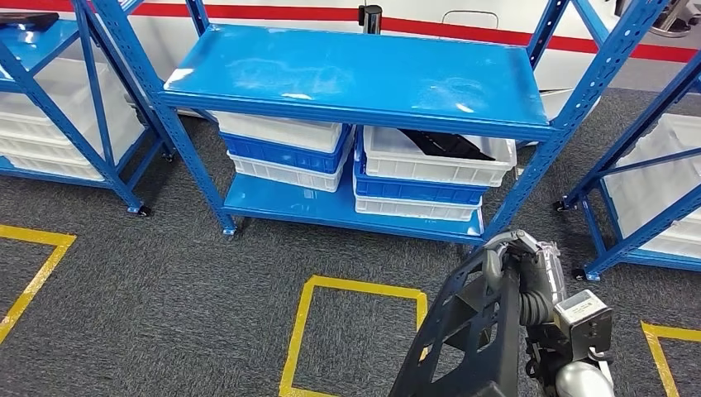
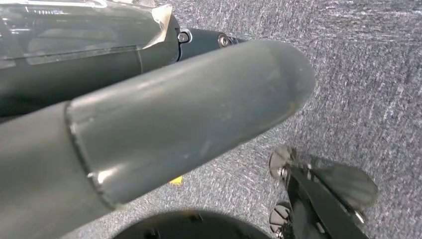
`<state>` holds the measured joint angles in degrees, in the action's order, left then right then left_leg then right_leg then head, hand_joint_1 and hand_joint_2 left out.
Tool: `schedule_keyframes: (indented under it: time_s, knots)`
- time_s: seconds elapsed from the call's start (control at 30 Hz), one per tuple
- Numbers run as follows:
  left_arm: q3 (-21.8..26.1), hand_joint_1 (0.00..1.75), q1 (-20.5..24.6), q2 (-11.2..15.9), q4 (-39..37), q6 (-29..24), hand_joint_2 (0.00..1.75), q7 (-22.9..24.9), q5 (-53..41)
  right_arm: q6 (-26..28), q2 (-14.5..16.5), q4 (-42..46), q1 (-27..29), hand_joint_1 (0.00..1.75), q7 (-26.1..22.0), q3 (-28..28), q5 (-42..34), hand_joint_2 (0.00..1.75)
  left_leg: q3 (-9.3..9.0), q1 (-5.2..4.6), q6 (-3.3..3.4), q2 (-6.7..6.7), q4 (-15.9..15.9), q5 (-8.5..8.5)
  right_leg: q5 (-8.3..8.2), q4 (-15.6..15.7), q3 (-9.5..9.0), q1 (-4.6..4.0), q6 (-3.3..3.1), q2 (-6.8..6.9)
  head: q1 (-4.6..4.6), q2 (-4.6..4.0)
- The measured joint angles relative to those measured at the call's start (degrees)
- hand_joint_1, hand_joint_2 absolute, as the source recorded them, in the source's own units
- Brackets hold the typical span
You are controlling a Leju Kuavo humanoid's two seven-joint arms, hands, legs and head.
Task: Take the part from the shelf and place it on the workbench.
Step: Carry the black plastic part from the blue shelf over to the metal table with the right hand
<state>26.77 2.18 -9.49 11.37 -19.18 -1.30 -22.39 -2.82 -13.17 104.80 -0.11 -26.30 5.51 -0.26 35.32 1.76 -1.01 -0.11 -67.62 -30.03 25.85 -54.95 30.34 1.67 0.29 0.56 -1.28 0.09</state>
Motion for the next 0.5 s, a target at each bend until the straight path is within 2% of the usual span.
schedule_keyframes:
  time_s: [0.03, 0.07, 0.1, 0.2, 0.23, 0.27, 0.3, 0.37, 0.4, 0.43, 0.47, 0.5]
  knots:
    - [0.0, 0.0, 0.0, 0.0, 0.0, 0.0, 0.0, -0.1, -0.1, 0.0, 0.0, 0.0, 0.0, 1.75, 0.0, 0.0, 0.0, 1.75, -2.89, 0.23, -0.23, -0.07, 4.3, 0.8, -0.06, -0.5, 0.5, 0.07, 0.27, -0.02, -0.05, 0.0]
    - [0.0, 0.0, 0.0, 0.0, 0.0, 0.1, 0.0, -0.2, -0.2, 0.0, 0.0, -0.1, 0.1, 1.75, -0.1, 0.0, -0.1, 1.75, -4.96, 0.29, -0.11, -0.22, 7.6, 1.45, -0.14, -0.9, 0.94, 0.04, 0.63, -0.03, -0.04, 0.0]
    - [0.0, 0.0, 0.0, 0.0, 0.0, 0.2, 0.0, -0.3, -0.3, 0.0, 0.0, 0.0, 0.2, 1.75, -0.2, 0.0, -0.1, 1.75, -5.9, 0.22, 0.18, -0.35, 9.4, 1.47, -0.28, -1.2, 1.31, -0.12, 1.05, -0.05, -0.04, 0.0]
    - [0.0, 0.0, 0.0, 0.1, 0.0, 0.5, 0.0, -0.4, -0.6, 0.1, -0.2, 0.1, 1.1, 1.75, -0.4, 0.1, -0.2, 1.75, -5.31, -0.25, 2.0, -0.36, 10.1, 1.86, -0.91, -1.3, 2.07, -0.51, 2.56, -0.12, 0.15, 0.0]
    - [0.0, 0.0, 0.0, 0.1, 0.0, 0.5, 0.0, -0.4, -0.7, 0.2, -0.2, 0.2, 1.4, 1.75, -0.5, 0.2, -0.3, 1.75, -5.05, -0.32, 2.72, -0.24, 10.4, 2.34, -0.42, -2.0, 2.58, -0.49, 2.74, -0.14, 0.24, 0.0]
    - [0.0, 0.0, 0.0, 0.1, 0.0, 0.5, 0.0, -0.4, -0.7, 0.2, -0.3, 0.2, 1.7, 1.75, -0.5, 0.3, -0.3, 1.75, -4.73, -0.36, 3.4, -0.11, 10.6, 2.87, 0.87, -3.7, 3.46, -0.47, 2.63, -0.17, 0.34, 0.0]
    - [0.0, 0.0, 0.0, 0.2, 0.0, 0.5, 0.0, -0.4, -0.8, 0.2, -0.3, 0.3, 1.9, 1.75, -0.5, 0.4, -0.3, 1.75, -4.32, -0.42, 3.93, 0.03, 10.8, 3.38, 2.88, -6.7, 4.78, -0.35, 2.29, -0.2, 0.44, 0.0]
    - [0.0, 0.0, 0.0, 0.2, 0.0, 0.6, 0.0, -0.4, -0.9, 0.2, -0.4, 0.3, 2.4, 1.75, -0.5, 0.4, -0.3, 1.75, -3.26, -0.73, 4.39, 0.15, 10.7, 4.16, 7.07, -14.6, 7.68, -0.33, 1.83, -0.26, 0.6, 0.0]
    - [0.0, 0.0, 0.0, 0.2, 0.0, 0.6, 0.0, -0.4, -0.9, 0.3, -0.4, 0.3, 2.6, 1.75, -0.5, 0.5, -0.3, 1.75, -2.76, -0.85, 4.43, 0.2, 10.7, 4.53, 8.17, -17.3, 8.39, -0.34, 1.98, -0.28, 0.6, 0.0]
    - [0.0, 0.0, 0.0, 0.2, 0.0, 0.8, 0.0, -0.4, -1.0, 0.3, -0.4, 0.3, 2.9, 1.75, -0.5, 0.5, -0.3, 1.75, -2.32, -0.94, 4.4, 0.22, 10.7, 4.86, 8.32, -17.9, 7.99, -0.36, 2.33, -0.3, 0.6, 0.0]
    - [0.0, 0.0, 0.0, 0.2, 0.0, 0.9, 0.0, -0.5, -1.1, 0.3, -0.4, 0.5, 3.4, 1.75, -0.6, 0.6, -0.3, 1.75, -1.94, -0.99, 4.32, 0.2, 10.6, 5.17, 7.6, -15.9, 6.23, -0.37, 2.8, -0.31, 0.62, 0.0]
    - [0.0, 0.0, 0.0, 0.2, 0.0, 1.0, 0.0, -0.5, -1.2, 0.4, -0.4, 0.7, 3.8, 1.75, -0.6, 0.7, -0.3, 1.75, -1.63, -1.01, 4.17, 0.16, 10.6, 5.44, 6.46, -11.9, 3.45, -0.34, 3.22, -0.3, 0.63, 0.0]
